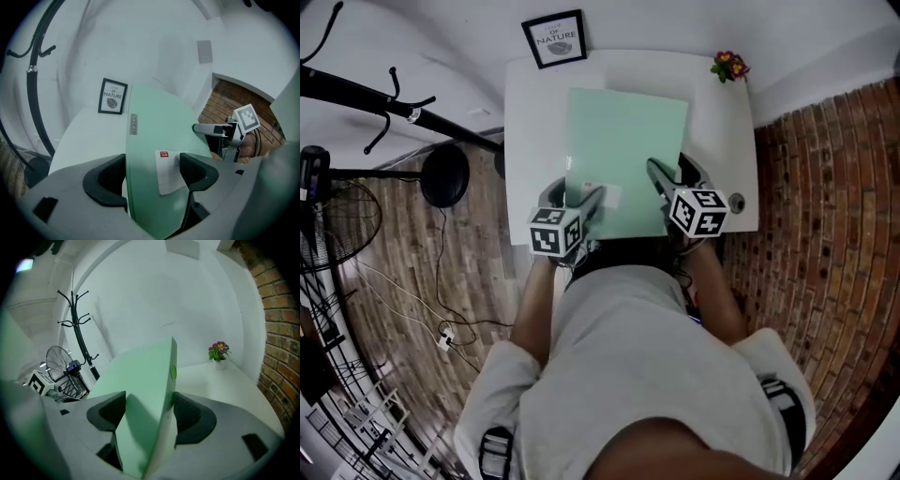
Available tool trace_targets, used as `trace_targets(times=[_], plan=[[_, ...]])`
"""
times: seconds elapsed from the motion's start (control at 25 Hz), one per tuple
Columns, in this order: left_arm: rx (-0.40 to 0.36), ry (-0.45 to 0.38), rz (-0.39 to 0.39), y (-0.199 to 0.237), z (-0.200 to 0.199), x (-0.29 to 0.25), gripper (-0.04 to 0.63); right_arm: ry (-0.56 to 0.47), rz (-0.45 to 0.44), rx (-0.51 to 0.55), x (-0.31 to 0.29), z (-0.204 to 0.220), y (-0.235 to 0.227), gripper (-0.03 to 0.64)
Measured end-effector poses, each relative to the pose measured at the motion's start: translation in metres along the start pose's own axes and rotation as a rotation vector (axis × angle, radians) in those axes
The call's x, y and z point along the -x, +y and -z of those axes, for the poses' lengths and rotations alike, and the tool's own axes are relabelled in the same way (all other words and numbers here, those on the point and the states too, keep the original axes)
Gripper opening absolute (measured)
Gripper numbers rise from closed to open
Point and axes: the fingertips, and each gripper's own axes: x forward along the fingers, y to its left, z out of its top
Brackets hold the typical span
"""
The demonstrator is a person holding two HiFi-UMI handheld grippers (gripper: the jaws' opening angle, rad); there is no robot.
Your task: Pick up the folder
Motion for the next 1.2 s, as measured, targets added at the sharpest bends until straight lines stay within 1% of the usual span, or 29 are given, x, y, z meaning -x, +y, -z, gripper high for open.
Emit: trace_targets(times=[0.24,0.4,0.64,0.88,1.2], plan=[[-0.09,-0.062,0.01,-0.01,-0.043,0.001,0.364,-0.092,0.008,0.008,0.011,-0.039,-0.007,0.316],[-0.122,-0.089,0.005,-0.021,-0.061,0.005,0.364,-0.137,0.005,0.032,0.022,-0.06,-0.008,0.317],[-0.179,-0.155,0.0,-0.033,-0.092,0.009,0.364,-0.227,0.0,0.071,0.034,-0.092,-0.011,0.316],[-0.249,-0.224,0.017,-0.047,-0.127,0.01,0.362,-0.321,0.001,0.101,0.049,-0.125,-0.017,0.318],[-0.281,-0.28,0.03,-0.058,-0.153,0.01,0.362,-0.395,0.007,0.15,0.061,-0.156,-0.02,0.318]])
